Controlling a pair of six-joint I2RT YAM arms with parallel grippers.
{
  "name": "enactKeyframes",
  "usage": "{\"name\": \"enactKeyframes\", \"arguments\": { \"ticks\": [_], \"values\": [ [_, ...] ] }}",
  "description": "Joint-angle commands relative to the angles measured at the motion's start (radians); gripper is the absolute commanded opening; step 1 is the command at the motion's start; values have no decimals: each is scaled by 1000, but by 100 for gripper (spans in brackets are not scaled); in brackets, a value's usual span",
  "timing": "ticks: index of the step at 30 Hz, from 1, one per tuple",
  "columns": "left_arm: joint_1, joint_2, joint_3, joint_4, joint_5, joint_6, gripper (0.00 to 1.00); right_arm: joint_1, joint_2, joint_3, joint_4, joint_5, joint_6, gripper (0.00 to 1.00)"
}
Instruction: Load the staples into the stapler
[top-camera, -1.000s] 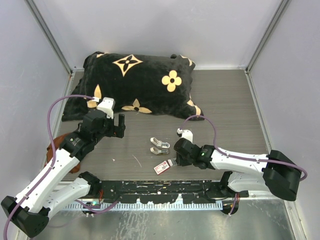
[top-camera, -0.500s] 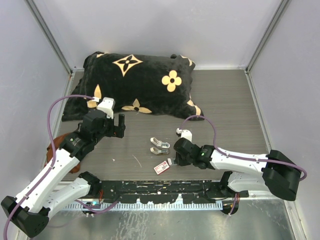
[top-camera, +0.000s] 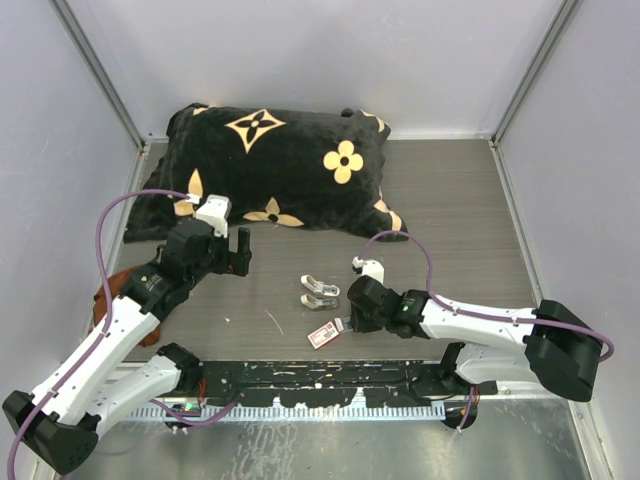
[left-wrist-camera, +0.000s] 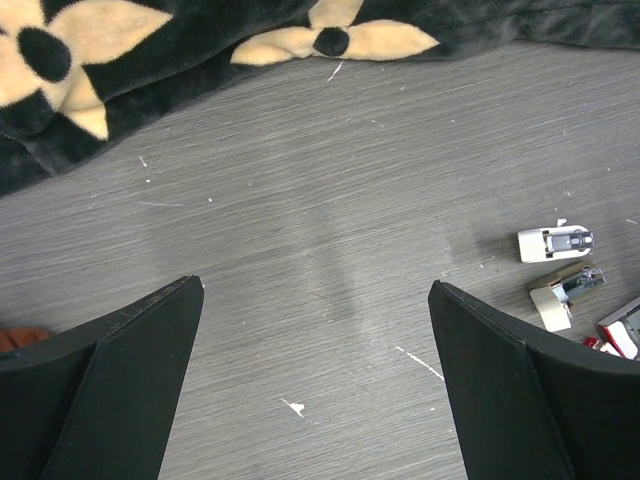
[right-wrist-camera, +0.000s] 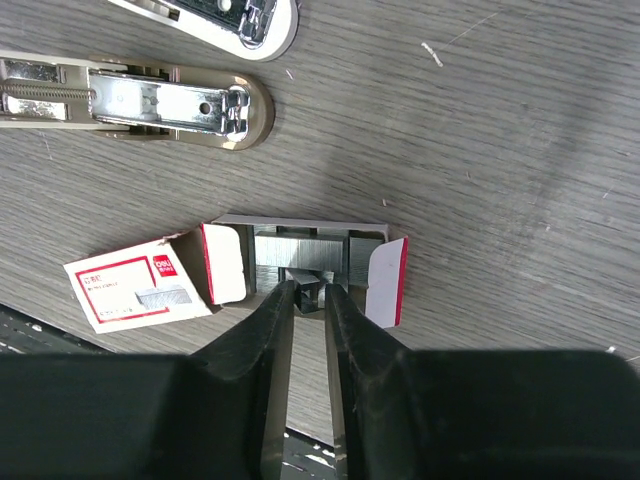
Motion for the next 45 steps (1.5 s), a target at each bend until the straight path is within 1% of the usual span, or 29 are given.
{"name": "enactKeyframes", "arguments": {
  "ticks": [1,5,8,10,13,17,25,33,37,39,42,45],
  "values": [
    [5,-2,32,30,8,8,98,4,-17,38,-1,47,-8,23],
    [5,-1,33,29,11,8,98,4,-17,43,2,50,-12,19],
    [5,-1,34,29,14,8,98,4,-13,46,4,51,-17,18],
    [5,0,34,29,17,8,98,5,-7,49,5,50,-24,18],
    [5,4,34,29,19,6,98,4,3,53,1,50,-27,21],
    [5,4,35,28,24,7,98,3,4,59,1,55,-31,22],
    [5,8,36,29,29,7,98,5,34,72,4,46,-43,13],
    [5,6,35,29,31,7,98,4,29,60,4,31,-40,13],
    [6,7,36,30,31,7,98,3,30,53,1,32,-35,7],
    [5,8,35,29,32,7,98,4,30,53,-5,31,-24,1],
    [5,5,36,29,32,6,98,5,7,56,-8,31,-6,1],
    [5,0,34,33,33,-1,98,2,-48,65,-10,34,11,1]
  ]
}}
